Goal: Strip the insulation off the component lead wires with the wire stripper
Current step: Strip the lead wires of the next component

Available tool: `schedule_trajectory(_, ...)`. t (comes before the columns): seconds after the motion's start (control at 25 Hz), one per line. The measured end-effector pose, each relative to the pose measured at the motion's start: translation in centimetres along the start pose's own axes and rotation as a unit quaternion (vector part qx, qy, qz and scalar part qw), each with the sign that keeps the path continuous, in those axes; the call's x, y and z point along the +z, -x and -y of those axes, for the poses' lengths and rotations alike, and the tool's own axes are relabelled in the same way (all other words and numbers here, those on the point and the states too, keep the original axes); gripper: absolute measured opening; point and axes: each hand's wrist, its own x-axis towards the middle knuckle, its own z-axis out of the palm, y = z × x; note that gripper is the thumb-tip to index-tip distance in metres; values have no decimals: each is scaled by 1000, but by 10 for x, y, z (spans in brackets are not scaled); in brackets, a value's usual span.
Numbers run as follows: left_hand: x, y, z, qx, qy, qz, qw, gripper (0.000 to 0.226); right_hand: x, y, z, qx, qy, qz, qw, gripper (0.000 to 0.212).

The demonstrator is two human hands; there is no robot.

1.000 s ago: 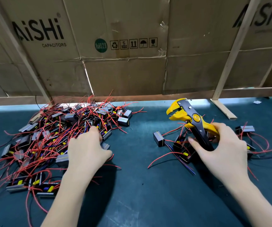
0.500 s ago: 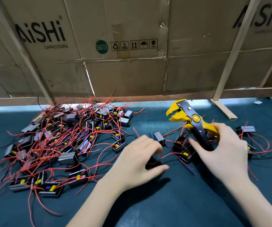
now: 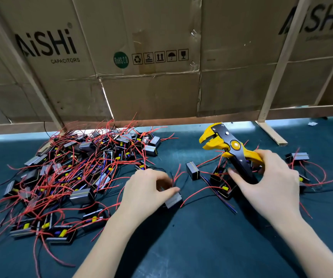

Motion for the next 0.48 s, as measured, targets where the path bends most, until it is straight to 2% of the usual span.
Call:
schedule_trajectory(0.08, -2, -1, 3, 36, 121, 44, 991, 4, 0, 0, -1, -1, 0, -1, 1000, 51)
schedule_trajectory(0.16, -8, -1, 7, 80, 223, 96, 967, 10, 0, -1, -2, 0, 6, 3, 1000, 52)
schedule_trajectory(0.24, -11, -2, 11, 95, 292, 113, 945, 9, 1, -1, -2, 0, 7, 5, 1000, 52)
schedule_trajectory(0.48, -2, -5, 15, 8, 435, 92, 896, 16, 2, 0, -2, -20, 17, 11, 1000, 52)
